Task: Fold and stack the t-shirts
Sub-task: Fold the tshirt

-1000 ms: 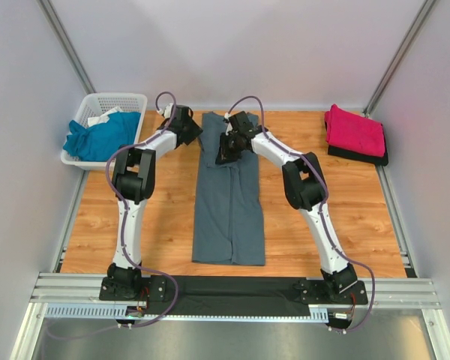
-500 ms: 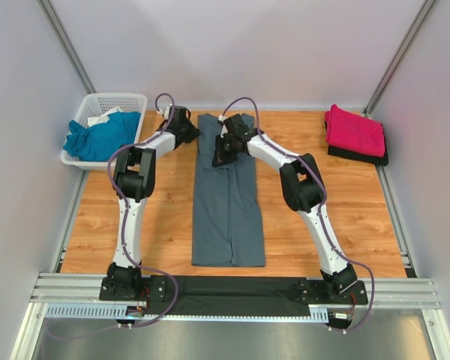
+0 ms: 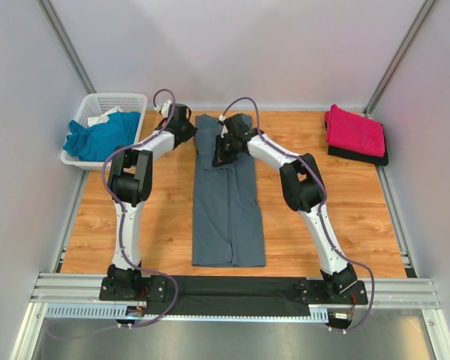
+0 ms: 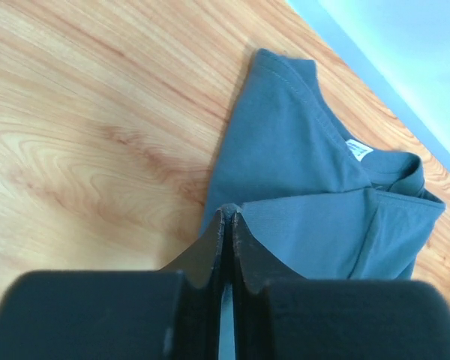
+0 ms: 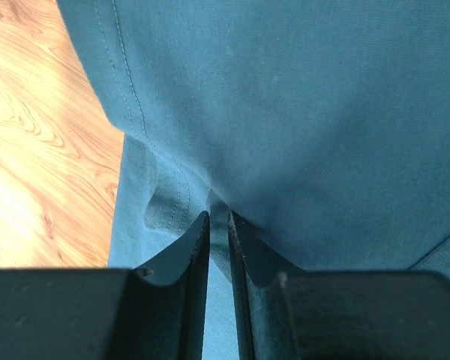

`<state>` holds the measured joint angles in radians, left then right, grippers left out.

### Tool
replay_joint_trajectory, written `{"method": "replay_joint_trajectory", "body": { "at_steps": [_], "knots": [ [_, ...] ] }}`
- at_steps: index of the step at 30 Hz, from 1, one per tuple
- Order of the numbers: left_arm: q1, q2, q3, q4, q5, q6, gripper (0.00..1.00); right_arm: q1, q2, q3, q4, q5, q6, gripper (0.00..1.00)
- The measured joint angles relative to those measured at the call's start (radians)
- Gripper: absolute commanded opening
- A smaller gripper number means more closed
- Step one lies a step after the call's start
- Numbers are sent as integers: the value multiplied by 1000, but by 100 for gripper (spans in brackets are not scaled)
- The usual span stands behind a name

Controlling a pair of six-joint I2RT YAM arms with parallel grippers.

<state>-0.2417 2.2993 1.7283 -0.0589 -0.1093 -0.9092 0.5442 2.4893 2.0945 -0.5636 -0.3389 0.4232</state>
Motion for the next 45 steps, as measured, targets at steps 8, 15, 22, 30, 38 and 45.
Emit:
{"method": "replay_joint_trajectory", "body": {
  "at_steps": [8,15,22,30,38,45],
  "knots": [
    [-29,-14,42,-38,-33,39,9,-2,0,0,0,-1,3,18],
    [-46,3,103,-52,-34,66,8,-7,0,-4,4,-8,18,18],
    [-89,66,191,-84,-60,66,8,-21,-21,-53,33,-31,40,18],
    [-91,115,194,-167,-114,39,20,-24,-28,-65,35,-38,41,18],
    [-58,125,212,-181,-80,30,53,-26,-28,-65,33,-48,43,20],
    [-37,107,212,-148,-13,136,73,-26,-36,-42,-25,-62,39,31]
  ]
}}
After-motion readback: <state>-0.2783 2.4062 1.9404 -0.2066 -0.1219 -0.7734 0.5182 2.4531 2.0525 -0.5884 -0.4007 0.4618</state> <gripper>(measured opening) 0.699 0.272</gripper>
